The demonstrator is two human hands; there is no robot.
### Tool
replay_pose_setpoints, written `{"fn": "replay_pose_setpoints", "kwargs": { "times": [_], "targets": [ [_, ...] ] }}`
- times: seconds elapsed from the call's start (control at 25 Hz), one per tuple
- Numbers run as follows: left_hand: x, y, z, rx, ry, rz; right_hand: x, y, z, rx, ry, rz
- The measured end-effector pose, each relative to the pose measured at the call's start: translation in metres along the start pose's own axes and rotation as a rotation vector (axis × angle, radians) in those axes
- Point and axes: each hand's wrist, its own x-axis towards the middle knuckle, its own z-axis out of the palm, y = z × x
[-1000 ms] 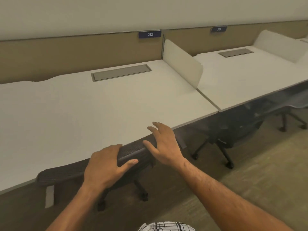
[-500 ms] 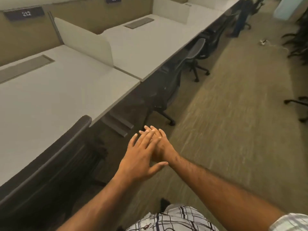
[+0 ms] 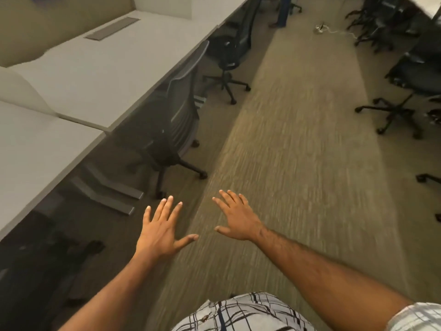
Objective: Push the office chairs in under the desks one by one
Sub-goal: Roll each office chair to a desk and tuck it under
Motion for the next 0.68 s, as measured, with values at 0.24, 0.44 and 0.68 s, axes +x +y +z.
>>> {"fn": "replay_pose_setpoints", "kwargs": {
  "times": [0.24,0.44,0.68],
  "targets": [
    [0.08,0.036,-0.005,0.013,-0.017,-0.01,0.015,0.106,-0.018,0.06,-0.03,0.079],
    [0.17,0.025,-0.005,-0.003,0.003,-0.006,0.075,0.153,-0.03,0.094,-0.011,0.125],
    [0.312,0.02,-0.027,-0.065,0.024,0.012,0.163,0.218,-0.077,0.092,0.0,0.174]
  ]
}}
